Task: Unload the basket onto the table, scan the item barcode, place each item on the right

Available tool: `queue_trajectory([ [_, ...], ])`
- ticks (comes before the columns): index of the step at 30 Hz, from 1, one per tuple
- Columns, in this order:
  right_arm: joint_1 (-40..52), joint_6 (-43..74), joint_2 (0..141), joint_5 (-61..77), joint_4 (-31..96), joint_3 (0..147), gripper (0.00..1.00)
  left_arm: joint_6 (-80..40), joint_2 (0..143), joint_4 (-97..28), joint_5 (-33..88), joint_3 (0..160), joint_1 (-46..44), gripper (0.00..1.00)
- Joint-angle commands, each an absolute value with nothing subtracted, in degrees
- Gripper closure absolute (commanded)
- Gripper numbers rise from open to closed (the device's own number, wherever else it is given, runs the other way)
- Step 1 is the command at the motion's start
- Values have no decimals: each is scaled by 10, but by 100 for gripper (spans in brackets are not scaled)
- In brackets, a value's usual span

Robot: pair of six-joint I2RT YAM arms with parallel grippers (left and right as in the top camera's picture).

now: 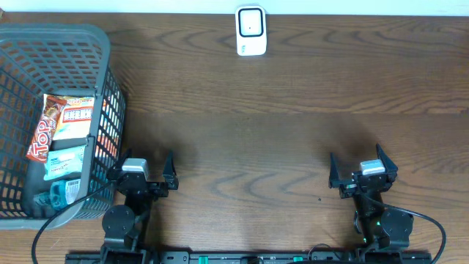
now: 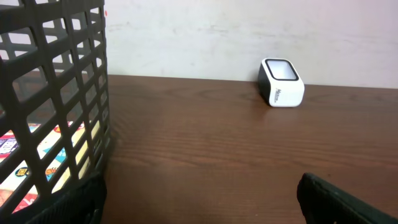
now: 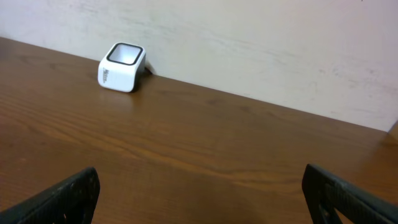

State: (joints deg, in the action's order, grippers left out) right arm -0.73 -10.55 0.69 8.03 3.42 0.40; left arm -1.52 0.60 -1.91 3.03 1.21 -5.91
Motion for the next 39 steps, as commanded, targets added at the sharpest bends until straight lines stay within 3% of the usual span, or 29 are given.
queue_trajectory([
  [1,-7,-97,5,78,37,3,1,-18,3,-38,23,2,-62,2],
  [39,-7,-97,5,78,37,3,1,-18,6,-37,39,2,-62,2],
])
